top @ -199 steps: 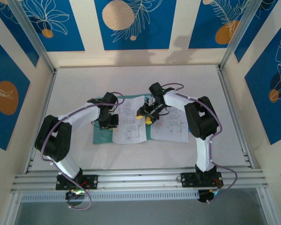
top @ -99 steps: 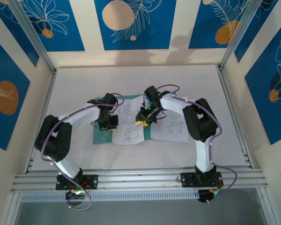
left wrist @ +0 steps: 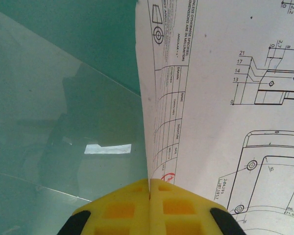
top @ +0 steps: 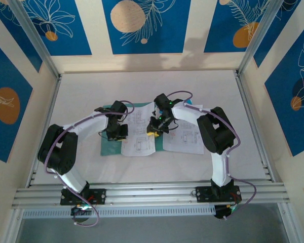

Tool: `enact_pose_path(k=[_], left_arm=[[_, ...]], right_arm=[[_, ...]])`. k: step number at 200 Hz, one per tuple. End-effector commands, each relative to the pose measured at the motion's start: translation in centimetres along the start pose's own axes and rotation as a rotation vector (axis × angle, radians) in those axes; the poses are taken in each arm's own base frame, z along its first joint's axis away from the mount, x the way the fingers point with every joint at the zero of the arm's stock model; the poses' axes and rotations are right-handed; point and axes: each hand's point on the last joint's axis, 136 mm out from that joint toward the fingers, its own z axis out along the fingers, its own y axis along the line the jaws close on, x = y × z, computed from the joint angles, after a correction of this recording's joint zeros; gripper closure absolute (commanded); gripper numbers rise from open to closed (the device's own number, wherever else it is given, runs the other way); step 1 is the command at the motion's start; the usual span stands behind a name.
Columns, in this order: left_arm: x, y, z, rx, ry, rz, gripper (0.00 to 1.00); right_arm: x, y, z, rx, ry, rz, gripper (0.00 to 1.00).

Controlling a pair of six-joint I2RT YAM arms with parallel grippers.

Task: Put the files into the folder

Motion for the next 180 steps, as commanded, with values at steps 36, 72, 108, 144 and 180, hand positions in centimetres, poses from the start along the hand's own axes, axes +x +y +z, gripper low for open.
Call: enact_pose_path(k=[36,72,108,144,180], left_arm=[[0.1,0.9,0.4,-0.025,0.008,-0.017,1.0],[0.2,1.2,0.0,-0.037,0.006,-0.021,1.0],[0.2,3.1,-0.7,-0.026,0.01,-0.14,0.66],[-0.1,6.2,-1.7,0.0,0.004,-0.282,0.59],[0.3,8.9,-1.9,0.022,0.003,-0.421,0.68]], right_arm=[[0.6,-0.8,-0.9,0.07,-0.016,-0.018,0.9],[0.1,-1.9,-2.3,0.152,-0.055,-0.072,1.0],[-1.2,-2.3,-5.1,0.202,-0.163,-0.187,1.0],[-2.6,-0.8,-8.4,0.245,-0.291,-0.367,1.0],[-3.9,0.4,-10.8,0.301,-0.4,-0.478,1.0]])
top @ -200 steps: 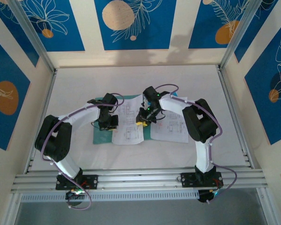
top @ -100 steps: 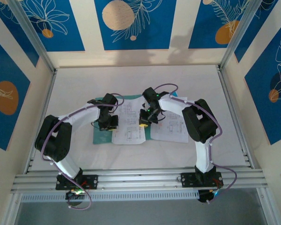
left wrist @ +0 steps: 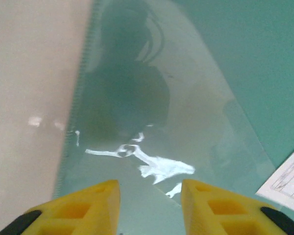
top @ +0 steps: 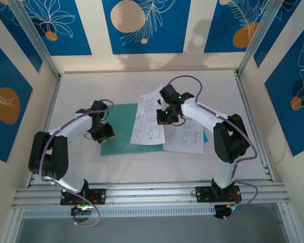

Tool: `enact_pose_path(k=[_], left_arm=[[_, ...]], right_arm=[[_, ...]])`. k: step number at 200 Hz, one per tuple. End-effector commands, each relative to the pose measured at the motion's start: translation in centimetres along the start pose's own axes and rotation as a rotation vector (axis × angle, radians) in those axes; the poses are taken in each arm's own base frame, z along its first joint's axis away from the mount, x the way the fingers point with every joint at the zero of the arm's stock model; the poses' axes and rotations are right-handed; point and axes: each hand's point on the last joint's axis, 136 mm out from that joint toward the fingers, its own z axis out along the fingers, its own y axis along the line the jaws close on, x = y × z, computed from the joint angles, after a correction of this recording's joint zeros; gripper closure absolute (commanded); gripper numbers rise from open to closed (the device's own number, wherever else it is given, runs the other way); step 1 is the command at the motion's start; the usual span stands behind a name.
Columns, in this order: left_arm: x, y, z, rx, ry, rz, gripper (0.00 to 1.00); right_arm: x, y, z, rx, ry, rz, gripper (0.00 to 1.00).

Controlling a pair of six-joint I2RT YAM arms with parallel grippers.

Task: Put the files into the folder

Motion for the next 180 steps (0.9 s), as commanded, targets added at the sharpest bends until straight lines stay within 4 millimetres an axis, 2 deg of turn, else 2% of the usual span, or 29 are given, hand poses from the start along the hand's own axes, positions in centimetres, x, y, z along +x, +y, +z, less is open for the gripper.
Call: enact_pose_path(k=[1,28,58,100,180], left_arm=[[0.7,1.5,-0.3,0.017,0.034,-0.095,0.69],[1.0,3.3,-0.1,0.021,0.035,-0.175,0.75],[2.1,4.7,0.2,0.013,0.036,-0.212,0.87],[3.7,5.8,1.0,-0.004,0.07,-0.221,1.0],[5.2,6.6,2.6,-0.01,0.114,-0.225,1.0]], right_arm=[[-2.0,0.0,-2.0,0.062,-0.099,-0.122,1.0],[-3.1,0.1,-3.1,0.098,-0.169,-0.171,1.0],[-4.2,1.1,-4.2,0.114,-0.239,-0.234,1.0],[-4.1,2.9,-4.5,0.139,-0.263,-0.328,1.0],[-1.8,5.8,-4.3,0.158,-0.252,-0.439,1.0]])
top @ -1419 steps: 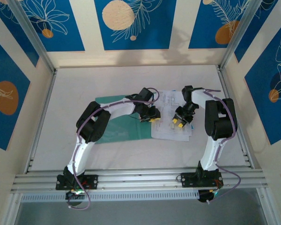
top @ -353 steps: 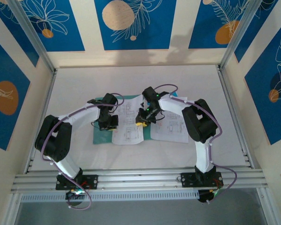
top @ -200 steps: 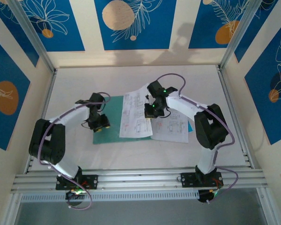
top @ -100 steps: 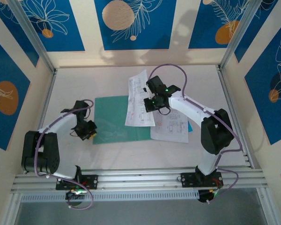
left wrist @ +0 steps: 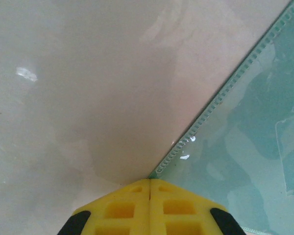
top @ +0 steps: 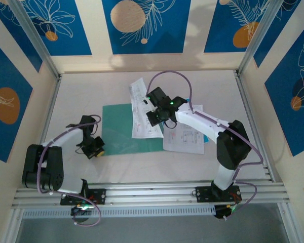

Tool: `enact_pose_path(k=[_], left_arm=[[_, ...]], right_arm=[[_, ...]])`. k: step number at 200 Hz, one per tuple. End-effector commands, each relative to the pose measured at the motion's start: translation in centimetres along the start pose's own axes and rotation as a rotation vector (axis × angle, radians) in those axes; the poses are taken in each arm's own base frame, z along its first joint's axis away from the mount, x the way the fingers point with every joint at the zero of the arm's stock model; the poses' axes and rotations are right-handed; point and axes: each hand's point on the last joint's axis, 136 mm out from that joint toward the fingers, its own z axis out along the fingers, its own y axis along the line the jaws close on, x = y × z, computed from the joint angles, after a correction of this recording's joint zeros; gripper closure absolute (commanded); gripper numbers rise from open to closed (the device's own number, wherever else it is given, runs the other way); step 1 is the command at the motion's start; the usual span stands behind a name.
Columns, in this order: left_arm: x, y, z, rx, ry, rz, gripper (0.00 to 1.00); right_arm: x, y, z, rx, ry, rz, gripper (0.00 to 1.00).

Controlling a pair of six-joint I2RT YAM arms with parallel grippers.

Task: Put the files into the folder

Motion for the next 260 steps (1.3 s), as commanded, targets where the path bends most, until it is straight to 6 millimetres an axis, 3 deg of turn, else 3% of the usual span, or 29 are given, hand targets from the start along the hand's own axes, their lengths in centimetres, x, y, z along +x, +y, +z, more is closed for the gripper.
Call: enact_pose_path(k=[1,61,105,146,179,260], left_arm=[[0.4,0.5,0.7,-0.002,0.025,-0.01,1.0],[0.3,0.6,0.9,-0.01,0.027,-0.003,1.0],[0.2,0.4,0.6,-0.003,0.019,-0.001,1.0],[0.1,0.4,0.6,-0.001,0.017,0.002,1.0],[0.1,0.3,0.7,0.001,0.019,0.004,1.0],[0.1,0.2,0.7,0.002,0.018,0.002,1.0]], right_arm=[[-1.0,0.7,-2.2,0.009,-0.057,-0.044,1.0],[-0.2,1.7,-2.8,-0.009,-0.053,-0.059,1.0],[-0.4,0.2,-4.0,0.036,-0.068,-0.04,1.0],[0.6,0.2,-5.1,0.025,-0.065,-0.032,1.0],[1.4,1.2,-4.8,-0.01,-0.044,-0.026,1.0],[1.1,3.3,-3.7,-0.099,-0.02,0.006,1.0]])
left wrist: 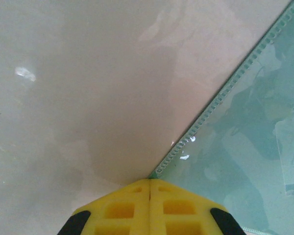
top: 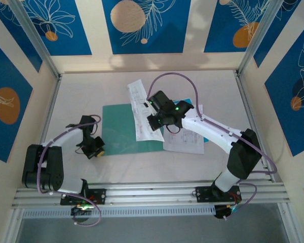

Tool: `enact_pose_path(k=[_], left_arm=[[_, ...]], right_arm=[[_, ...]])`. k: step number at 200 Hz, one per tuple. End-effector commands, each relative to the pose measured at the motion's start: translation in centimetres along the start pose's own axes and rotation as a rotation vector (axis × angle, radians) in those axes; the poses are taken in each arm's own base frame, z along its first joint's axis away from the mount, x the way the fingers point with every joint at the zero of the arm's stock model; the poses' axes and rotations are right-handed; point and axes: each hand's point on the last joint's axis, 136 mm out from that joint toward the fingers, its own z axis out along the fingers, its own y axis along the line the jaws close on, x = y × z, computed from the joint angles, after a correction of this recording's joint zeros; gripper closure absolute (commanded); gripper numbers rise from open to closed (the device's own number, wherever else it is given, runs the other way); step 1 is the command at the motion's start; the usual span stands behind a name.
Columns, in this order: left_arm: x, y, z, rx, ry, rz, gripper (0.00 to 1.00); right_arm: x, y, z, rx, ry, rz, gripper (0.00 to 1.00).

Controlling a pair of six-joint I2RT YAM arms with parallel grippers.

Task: Put the files into the folder

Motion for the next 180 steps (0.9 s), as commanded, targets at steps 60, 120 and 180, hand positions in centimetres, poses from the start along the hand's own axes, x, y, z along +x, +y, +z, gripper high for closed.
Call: enact_pose_path(k=[60,120,180], left_arm=[[-0.1,0.1,0.6,0.003,0.016,0.008,1.0],[-0.1,0.1,0.5,-0.002,0.016,0.013,1.0],[-0.2,0.0,0.3,-0.007,0.016,0.02,1.0]], right_arm=[[-0.2,1.6,1.0,-0.12,0.024,0.059,1.0],[0.4,0.7,2.5,-0.297,0.069,0.199,1.0],[1.4,0.2,4.3,-0.505,0.112,0.321,1.0]])
